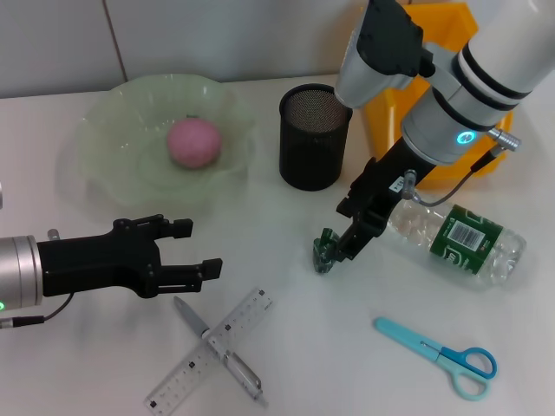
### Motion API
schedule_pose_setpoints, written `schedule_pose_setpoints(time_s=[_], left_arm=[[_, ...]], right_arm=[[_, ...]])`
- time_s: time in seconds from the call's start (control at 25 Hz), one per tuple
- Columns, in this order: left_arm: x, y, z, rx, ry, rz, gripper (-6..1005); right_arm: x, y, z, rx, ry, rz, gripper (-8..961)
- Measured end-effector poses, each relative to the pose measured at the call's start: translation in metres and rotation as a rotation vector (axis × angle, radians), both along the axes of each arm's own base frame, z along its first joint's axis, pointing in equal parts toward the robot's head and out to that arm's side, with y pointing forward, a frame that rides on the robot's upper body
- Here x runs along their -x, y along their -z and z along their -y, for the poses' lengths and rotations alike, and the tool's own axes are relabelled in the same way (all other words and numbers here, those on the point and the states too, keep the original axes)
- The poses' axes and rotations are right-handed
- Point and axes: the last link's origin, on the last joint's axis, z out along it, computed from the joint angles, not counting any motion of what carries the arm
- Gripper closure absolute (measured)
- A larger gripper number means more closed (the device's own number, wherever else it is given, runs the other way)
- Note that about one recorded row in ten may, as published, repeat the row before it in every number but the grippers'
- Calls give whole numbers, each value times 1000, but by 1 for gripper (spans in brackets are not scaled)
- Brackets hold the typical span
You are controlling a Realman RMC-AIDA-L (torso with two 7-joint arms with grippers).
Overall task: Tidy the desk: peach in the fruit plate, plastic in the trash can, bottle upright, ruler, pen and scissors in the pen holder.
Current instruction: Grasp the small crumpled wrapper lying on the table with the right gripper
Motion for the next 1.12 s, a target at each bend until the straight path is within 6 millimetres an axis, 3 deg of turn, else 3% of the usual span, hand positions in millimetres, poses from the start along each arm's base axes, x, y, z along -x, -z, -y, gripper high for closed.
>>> schedule_pose_setpoints(time_s=[0.56,1.12], left_arm=[[-3,-4,1,-4,6,31,125],[-4,-8,0,-8,10,42,125]], right_arm=[[-14,22,-3,-22,-18,-33,177],[-19,31,-3,-27,-20,-49,179]])
